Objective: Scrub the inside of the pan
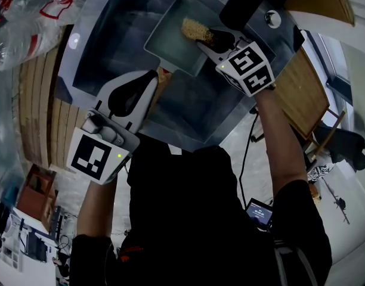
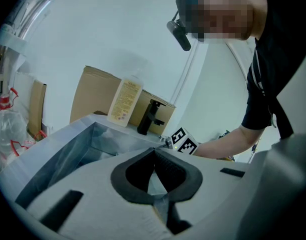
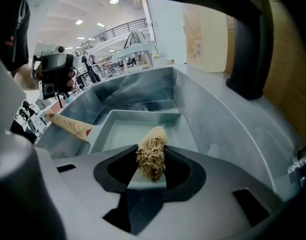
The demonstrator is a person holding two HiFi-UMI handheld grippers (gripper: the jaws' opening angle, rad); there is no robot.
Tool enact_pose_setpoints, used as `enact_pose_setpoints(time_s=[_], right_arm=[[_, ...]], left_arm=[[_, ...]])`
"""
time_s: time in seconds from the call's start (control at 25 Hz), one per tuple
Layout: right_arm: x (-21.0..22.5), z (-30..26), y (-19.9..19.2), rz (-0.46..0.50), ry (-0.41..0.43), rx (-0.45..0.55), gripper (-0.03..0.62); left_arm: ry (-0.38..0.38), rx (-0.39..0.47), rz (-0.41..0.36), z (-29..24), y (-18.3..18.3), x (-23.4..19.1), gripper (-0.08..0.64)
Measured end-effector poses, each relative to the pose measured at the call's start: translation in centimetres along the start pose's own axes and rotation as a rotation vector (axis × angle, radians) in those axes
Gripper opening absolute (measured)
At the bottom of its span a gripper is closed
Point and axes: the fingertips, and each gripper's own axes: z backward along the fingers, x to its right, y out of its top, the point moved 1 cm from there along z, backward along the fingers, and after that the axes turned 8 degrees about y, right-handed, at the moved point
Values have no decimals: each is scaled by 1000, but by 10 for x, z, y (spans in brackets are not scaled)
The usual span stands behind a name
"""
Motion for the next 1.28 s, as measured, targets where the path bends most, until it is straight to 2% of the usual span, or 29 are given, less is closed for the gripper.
enact_pose_setpoints(time_s=[0.24, 0.4, 0.6, 0.84, 0.96, 1.28], right_arm=[[18, 4, -2, -38, -50, -16, 146], [7, 11, 3, -27, -36, -15, 146], [-35, 23, 9, 34, 56, -47, 146], [-83, 28, -2, 178, 152, -192, 146], [-89, 27, -5, 244, 160, -239, 146], [-80, 17, -13, 281, 142, -314, 146]], left_arm=[[-1, 1, -2, 0, 2, -2, 18], [-6, 8, -2, 2, 5, -1, 18], [-17, 22, -9, 5, 12, 3, 18], [-23, 29, -13, 7, 13, 6, 17], [-24, 28, -7, 7, 11, 6, 17], [-24, 18, 1, 5, 5, 4, 17]])
